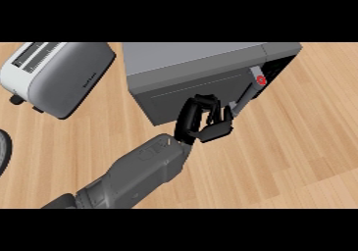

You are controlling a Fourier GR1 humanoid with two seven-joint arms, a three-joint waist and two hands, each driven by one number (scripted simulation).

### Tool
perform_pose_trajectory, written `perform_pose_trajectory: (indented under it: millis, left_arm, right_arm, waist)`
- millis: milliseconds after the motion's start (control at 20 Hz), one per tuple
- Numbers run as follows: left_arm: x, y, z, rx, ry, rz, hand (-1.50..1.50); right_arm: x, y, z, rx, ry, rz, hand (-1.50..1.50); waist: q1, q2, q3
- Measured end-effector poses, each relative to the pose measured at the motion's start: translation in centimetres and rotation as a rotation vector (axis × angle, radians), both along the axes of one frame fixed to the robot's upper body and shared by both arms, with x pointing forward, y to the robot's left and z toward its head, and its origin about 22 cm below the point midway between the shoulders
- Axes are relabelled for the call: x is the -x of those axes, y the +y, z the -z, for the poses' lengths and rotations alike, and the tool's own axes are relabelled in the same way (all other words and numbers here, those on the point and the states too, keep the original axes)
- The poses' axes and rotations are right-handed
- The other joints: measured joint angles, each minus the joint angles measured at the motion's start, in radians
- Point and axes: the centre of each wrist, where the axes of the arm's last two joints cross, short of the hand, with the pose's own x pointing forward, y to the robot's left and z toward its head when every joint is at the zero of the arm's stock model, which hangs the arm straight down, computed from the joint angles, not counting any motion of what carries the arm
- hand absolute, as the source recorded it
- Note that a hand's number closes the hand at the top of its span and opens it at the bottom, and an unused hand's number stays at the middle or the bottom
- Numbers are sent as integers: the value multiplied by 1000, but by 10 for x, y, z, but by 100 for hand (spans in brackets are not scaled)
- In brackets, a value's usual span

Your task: Pick up the milk, place it into the microwave and close the microwave

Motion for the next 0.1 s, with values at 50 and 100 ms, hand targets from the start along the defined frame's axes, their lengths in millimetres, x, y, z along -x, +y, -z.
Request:
perform_pose_trajectory:
  millis: [50,100]
  left_arm:
    - [0,0,0,0,1,-2,150]
    - [0,-1,0,-2,-1,1,150]
  right_arm:
    - [-1,-1,-1,1,1,0,-150]
    - [-2,-1,-2,0,2,0,-150]
  waist:
    - [0,-1,0]
    - [2,1,0]
